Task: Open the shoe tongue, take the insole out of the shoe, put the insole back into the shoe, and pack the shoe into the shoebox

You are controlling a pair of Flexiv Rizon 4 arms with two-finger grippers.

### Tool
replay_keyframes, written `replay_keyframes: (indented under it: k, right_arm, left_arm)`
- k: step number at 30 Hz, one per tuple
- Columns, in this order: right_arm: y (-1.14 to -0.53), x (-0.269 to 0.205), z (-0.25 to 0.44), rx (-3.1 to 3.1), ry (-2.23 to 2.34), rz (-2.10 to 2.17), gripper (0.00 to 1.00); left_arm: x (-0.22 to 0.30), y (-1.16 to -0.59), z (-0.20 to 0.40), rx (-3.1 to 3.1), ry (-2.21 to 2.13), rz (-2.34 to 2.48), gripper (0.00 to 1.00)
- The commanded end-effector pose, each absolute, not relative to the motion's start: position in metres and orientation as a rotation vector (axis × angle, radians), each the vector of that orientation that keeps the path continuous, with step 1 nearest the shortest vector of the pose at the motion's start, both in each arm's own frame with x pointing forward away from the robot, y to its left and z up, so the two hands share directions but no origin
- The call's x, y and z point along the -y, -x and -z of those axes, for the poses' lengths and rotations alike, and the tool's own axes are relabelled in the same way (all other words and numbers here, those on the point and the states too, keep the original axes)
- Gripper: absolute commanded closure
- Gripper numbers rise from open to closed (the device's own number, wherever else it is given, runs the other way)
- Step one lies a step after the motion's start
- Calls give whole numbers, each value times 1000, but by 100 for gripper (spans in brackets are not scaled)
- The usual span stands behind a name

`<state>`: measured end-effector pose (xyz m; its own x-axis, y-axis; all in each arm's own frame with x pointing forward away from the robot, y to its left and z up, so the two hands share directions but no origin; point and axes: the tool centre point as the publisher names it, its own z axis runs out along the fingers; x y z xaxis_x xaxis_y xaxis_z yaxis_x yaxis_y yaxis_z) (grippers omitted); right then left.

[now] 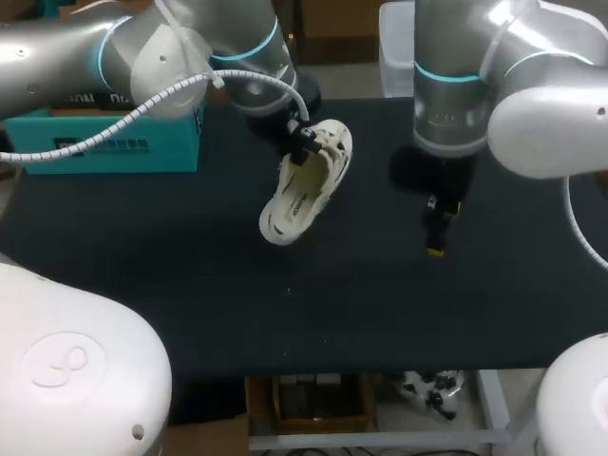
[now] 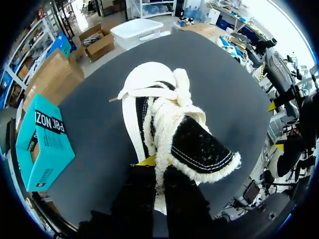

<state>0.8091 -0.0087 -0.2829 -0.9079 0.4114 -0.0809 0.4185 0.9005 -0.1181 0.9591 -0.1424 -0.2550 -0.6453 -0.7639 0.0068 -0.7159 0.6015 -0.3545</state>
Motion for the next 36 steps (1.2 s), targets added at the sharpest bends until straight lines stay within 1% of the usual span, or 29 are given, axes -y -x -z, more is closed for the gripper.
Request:
replay_keyframes:
  k: [1,8,13,17,26,29,36]
  right_arm:
    - [-802,9,284,-2965,-647,209,0]
    - [-802,9,284,-2965,-647,209,0]
    - [-802,9,284,-2965,-647,209,0]
    - [-802,9,284,-2965,-647,209,0]
    - [-802,9,284,-2965,-647,209,0]
    - [-802,9,284,-2965,-647,209,0]
    - [-802,9,284,-2965,-647,209,0]
  left_arm:
    - [131,-959,232,-2736,856,601,100]
    - [115,-990,194,-2686,538,556,100]
    - [82,-1034,152,-2644,306,525,100]
    - [55,-1057,126,-2606,168,512,100]
    - [-2,-1086,91,-2544,120,494,100]
    - [-27,-1094,91,-2502,145,451,100]
    - [-88,-1141,80,-2491,181,495,100]
